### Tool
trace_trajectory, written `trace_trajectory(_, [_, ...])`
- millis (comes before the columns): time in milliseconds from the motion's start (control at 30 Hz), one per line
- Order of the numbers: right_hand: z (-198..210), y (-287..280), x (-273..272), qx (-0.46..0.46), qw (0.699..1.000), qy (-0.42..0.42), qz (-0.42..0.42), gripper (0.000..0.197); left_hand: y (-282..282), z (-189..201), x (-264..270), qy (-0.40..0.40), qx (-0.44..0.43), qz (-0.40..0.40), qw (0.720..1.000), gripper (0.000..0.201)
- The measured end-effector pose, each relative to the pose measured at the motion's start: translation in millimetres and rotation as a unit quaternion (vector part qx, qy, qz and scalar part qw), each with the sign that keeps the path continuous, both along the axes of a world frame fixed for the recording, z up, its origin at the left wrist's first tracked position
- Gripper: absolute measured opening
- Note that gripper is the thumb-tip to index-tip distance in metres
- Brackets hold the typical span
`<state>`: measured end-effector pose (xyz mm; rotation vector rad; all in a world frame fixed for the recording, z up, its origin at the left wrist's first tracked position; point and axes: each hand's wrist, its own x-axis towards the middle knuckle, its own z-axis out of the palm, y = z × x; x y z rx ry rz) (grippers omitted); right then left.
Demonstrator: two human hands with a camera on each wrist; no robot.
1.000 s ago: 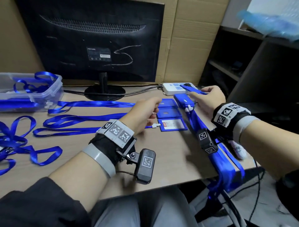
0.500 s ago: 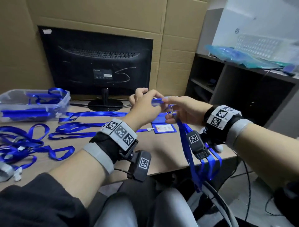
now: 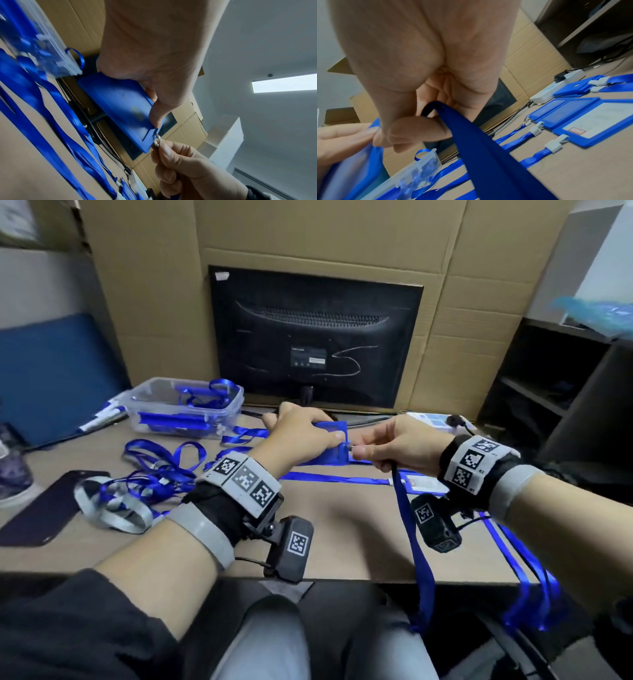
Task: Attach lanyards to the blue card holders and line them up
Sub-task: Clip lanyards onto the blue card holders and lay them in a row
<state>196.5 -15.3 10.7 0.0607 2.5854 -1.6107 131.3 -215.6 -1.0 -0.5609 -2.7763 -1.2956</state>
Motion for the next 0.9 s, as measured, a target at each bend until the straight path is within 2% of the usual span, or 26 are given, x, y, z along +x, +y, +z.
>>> trace_trajectory(67, [-3.2, -10.2, -9.1, 0.015, 1.0, 0.005, -0.006, 0.015, -11.4, -4.4, -6.0, -0.009, 0.001, 0.01, 1.0, 0.014])
trace_trajectory(200, [-10.3, -24.9, -23.2, 0.004, 1.0, -0.007, 0.007, 0.022, -29.2, -9.0, -14.9, -0.016, -0.019, 0.02, 0.999, 0.016])
trace_trajectory(300, [-13.3, -35.4, -31.5, 0.01, 1.0, -0.003, 0.006, 0.017, -38.2, -11.7, -18.2, -0.019, -0.023, 0.031, 0.999, 0.016])
trace_trajectory(533, [-17.3, -53.9, -43.1, 0.023, 0.999, 0.024, -0.02, 0.017, -45.2, -17.0, -19.9, -0.008, -0.037, 0.038, 0.999, 0.013])
trace_trajectory(700, [-20.9, -62.9, -45.1, 0.036, 0.997, 0.045, -0.05, 0.013, -43.3, -20.7, -21.2, -0.009, -0.038, 0.033, 0.999, 0.019])
trace_trajectory(767, [-18.1, -60.6, -45.2, 0.003, 0.997, 0.055, -0.058, 0.016, -44.3, -22.8, -25.8, -0.031, -0.034, 0.051, 0.998, 0.028])
trace_trajectory(833, [-11.8, -55.7, -44.6, -0.012, 0.995, 0.07, -0.069, 0.016, -47.4, -25.8, -30.7, -0.075, 0.007, 0.056, 0.996, 0.041])
trace_trajectory(900, [-4.8, -50.4, -44.6, -0.007, 0.993, 0.092, -0.077, 0.018, -47.5, -23.0, -24.8, -0.183, 0.089, 0.04, 0.978, 0.044])
